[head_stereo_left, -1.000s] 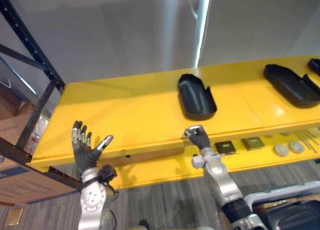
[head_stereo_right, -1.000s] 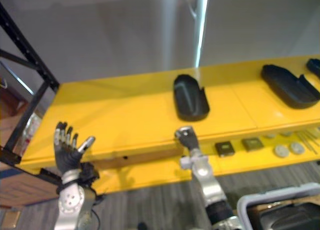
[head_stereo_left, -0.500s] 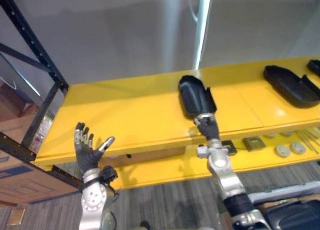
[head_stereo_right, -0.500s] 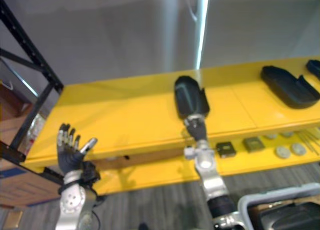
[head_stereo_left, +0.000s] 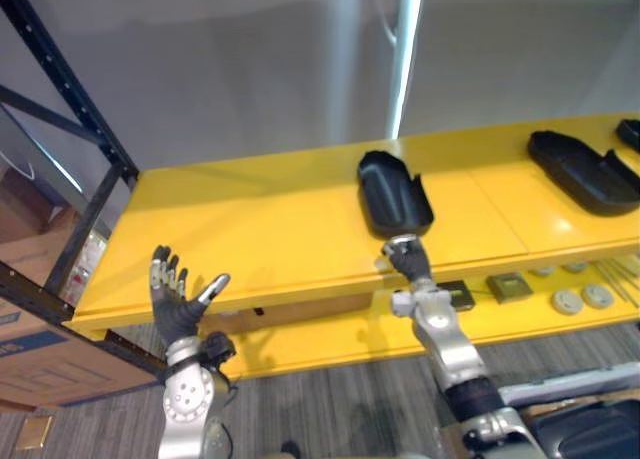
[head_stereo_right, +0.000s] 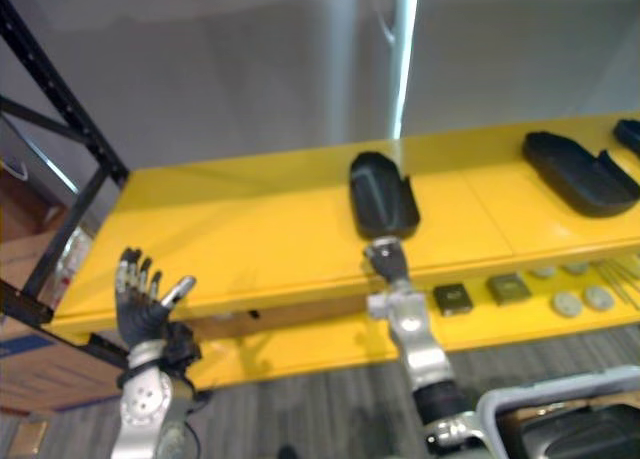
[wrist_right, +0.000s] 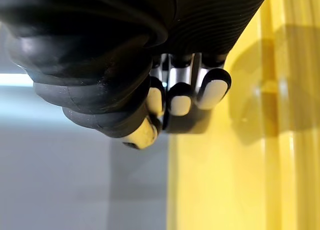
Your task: Walk over and take plastic housings, then place them on the shelf
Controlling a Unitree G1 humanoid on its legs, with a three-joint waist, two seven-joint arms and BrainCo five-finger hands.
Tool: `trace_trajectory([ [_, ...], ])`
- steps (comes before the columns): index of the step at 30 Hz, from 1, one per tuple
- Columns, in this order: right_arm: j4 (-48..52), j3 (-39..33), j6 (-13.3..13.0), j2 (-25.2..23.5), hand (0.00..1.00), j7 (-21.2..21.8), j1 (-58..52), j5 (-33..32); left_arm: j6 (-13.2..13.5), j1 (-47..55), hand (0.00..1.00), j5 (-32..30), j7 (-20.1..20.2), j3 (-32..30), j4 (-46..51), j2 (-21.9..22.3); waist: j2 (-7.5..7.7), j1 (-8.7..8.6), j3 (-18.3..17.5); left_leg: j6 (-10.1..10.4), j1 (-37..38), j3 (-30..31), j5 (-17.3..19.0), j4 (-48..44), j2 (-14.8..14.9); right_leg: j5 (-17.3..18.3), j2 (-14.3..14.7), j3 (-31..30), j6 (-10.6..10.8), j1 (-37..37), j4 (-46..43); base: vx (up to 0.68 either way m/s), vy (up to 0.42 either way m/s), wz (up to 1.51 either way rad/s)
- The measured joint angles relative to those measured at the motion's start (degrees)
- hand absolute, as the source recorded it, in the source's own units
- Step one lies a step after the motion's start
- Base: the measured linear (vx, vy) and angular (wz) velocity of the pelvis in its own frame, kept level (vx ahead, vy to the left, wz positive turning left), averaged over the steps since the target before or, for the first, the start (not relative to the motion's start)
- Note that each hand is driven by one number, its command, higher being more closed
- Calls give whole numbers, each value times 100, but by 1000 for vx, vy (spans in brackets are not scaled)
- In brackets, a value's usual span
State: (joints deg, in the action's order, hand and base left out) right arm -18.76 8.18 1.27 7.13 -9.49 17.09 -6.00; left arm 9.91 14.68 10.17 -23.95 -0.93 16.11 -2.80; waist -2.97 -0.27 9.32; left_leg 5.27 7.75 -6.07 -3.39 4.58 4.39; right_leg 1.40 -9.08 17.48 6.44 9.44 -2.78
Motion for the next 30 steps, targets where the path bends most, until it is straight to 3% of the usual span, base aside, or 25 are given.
trace_trajectory([
  [4,-340,-31,86,1,100,47,298,1,1,-6,0,1,8,5,-75,8,-49,32,-30,-1,-87,43,-40,0,-9,2,-13,35,-3,-83,-43,-1,0,4],
  [10,-736,-49,253,-3,100,-232,696,15,1,9,0,3,-7,0,-179,87,-158,142,-12,7,-103,100,-87,0,-4,42,-24,128,-29,-89,-132,-24,-1,7],
  [23,-975,-19,1248,-280,100,-1269,1212,301,6,121,0,13,-224,4,-212,108,-278,202,-6,-4,-179,99,-138,-1,-10,162,-130,113,-38,-275,-373,-9,2,0],
  [30,-1101,-98,1353,-268,100,-1554,1452,587,11,117,0,65,-286,5,-358,109,-366,237,0,-5,-188,94,-138,-2,-48,181,-189,113,-1,-343,-481,11,0,-1],
])
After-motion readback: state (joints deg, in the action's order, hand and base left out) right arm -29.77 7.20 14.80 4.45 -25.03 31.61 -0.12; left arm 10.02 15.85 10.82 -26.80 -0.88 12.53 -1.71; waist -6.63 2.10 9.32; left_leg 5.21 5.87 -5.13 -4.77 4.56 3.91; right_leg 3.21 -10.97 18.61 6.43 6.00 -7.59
